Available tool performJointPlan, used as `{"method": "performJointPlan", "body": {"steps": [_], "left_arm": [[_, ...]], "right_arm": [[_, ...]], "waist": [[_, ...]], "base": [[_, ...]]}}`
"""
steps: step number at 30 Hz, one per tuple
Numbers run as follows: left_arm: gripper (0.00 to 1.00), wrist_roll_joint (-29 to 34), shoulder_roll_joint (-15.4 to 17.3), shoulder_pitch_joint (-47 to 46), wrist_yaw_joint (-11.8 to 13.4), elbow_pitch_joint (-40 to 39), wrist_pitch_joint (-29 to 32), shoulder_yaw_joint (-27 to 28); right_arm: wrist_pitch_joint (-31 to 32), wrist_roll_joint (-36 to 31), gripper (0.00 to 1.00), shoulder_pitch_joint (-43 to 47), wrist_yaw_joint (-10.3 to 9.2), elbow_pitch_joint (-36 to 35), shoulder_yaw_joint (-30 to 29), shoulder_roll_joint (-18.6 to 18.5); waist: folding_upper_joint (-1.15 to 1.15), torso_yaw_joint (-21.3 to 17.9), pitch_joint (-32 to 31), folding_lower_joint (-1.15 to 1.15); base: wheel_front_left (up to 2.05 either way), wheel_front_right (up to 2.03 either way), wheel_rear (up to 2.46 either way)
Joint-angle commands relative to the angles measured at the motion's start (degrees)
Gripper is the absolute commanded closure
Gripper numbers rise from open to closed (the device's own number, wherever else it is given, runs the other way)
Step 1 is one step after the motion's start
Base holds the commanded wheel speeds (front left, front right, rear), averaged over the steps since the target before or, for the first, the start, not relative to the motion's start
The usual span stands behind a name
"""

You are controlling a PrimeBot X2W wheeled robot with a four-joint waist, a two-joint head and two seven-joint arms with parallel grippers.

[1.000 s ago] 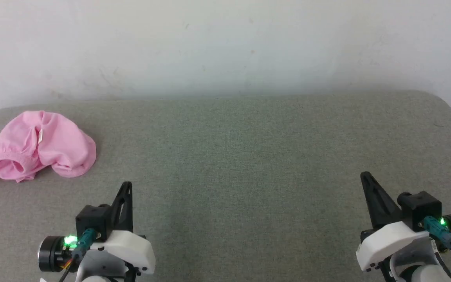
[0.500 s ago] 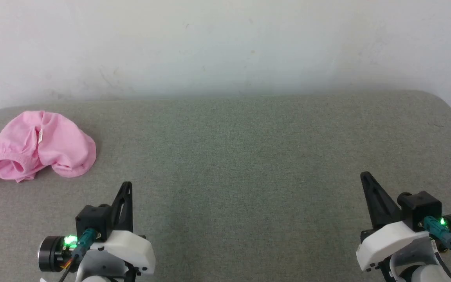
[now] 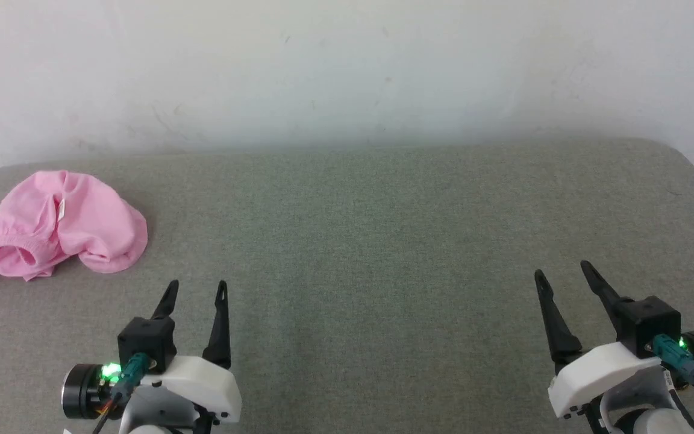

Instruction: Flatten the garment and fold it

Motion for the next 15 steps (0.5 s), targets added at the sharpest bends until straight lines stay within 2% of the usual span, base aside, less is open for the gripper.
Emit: {"method": "performJointPlan", "body": {"steps": [1,15], "left_arm": [[0.00,-0.85,-0.01,-0.33,-0.31,0.14,-0.53,-0.28],[0.00,-2.75,-0.02,-0.99,-0.66,0.46,-2.21,-0.92]], "right_arm": [[-0.54,0.73,0.00,0.14,0.01,0.26,-0.16,0.02],[-2.22,1.48,0.00,0.39,0.00,0.32,-0.76,0.05]], "waist": [[0.00,0.01,0.00,0.00],[0.00,2.07,0.28,0.00]], "base": [[0.00,0.00,0.00],[0.00,0.00,0.00]]}}
